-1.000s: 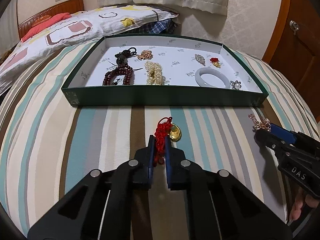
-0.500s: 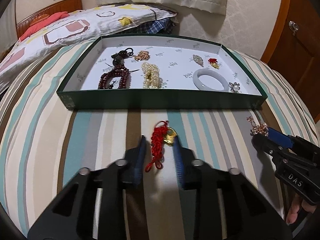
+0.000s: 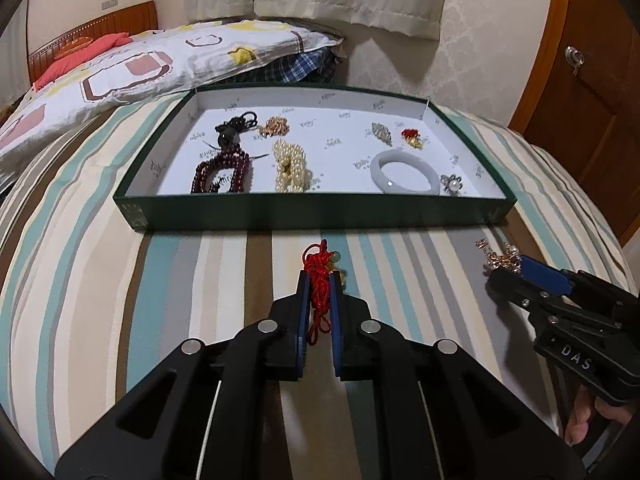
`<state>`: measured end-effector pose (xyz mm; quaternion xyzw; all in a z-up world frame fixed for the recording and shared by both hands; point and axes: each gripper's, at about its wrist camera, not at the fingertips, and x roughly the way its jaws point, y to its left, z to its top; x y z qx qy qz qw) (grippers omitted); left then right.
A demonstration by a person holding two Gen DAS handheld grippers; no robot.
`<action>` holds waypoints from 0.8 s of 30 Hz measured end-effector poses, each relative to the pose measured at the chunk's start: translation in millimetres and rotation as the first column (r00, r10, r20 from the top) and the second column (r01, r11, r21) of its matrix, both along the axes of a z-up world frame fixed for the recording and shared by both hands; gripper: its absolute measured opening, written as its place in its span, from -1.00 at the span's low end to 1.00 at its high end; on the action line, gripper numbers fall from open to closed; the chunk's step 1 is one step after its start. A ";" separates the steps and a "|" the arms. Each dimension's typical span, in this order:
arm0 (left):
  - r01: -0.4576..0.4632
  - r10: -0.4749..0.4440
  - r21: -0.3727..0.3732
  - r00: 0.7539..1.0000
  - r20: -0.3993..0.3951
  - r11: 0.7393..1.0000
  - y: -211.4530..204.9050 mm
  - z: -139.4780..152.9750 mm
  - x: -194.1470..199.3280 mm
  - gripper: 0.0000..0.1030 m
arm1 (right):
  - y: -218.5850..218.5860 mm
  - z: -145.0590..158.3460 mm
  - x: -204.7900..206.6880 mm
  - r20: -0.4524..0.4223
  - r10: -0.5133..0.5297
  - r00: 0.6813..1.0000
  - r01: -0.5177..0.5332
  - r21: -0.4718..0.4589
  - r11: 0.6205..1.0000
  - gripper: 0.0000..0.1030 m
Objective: Organize jewelry
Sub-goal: 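Carry tassel charm into box with left tool while right tool carries flower brooch there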
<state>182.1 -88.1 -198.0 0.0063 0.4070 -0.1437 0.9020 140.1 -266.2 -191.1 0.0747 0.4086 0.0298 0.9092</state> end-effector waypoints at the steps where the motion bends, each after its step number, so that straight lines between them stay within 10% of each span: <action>1: 0.001 -0.001 -0.002 1.000 0.007 1.000 0.3 2.5 -0.5 -0.82 | -0.2 1.0 -0.4 0.004 0.000 1.000 0.000 0.000 1.000 -0.23; 24: 0.010 -0.001 -0.058 0.988 0.155 0.998 2.5 63.4 -13.7 -0.82 | 7.6 50.5 -6.4 0.135 0.012 0.991 -0.012 -0.003 1.000 -0.23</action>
